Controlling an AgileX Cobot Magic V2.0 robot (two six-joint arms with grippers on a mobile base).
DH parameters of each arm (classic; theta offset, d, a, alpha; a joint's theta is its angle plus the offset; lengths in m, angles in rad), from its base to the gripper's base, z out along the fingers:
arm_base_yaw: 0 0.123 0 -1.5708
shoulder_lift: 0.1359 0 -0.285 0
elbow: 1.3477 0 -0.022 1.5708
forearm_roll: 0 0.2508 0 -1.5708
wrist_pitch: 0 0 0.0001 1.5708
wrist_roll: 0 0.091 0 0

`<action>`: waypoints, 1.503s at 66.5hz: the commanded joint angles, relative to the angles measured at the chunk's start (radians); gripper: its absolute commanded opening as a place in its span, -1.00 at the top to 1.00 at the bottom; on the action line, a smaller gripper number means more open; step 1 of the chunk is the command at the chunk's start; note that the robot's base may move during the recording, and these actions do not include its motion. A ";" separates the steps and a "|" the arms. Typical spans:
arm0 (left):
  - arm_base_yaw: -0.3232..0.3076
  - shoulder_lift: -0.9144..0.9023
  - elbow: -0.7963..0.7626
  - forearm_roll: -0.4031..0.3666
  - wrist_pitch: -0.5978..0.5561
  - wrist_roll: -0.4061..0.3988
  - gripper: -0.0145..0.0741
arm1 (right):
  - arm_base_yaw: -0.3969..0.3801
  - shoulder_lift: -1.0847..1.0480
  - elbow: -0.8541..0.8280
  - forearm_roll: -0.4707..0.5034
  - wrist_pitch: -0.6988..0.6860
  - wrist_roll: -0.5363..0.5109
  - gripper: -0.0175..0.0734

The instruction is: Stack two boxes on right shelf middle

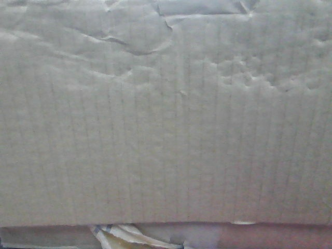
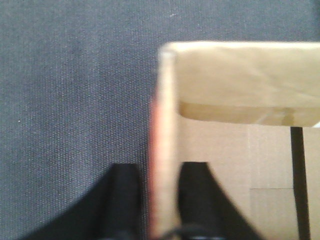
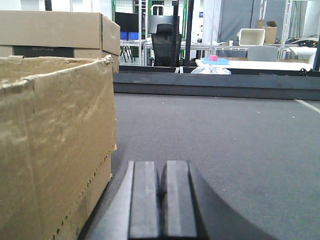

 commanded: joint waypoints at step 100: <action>-1.014 0.018 -0.684 0.791 0.307 -1.192 0.92 | 0.001 -0.004 0.000 0.000 -0.023 -0.003 0.98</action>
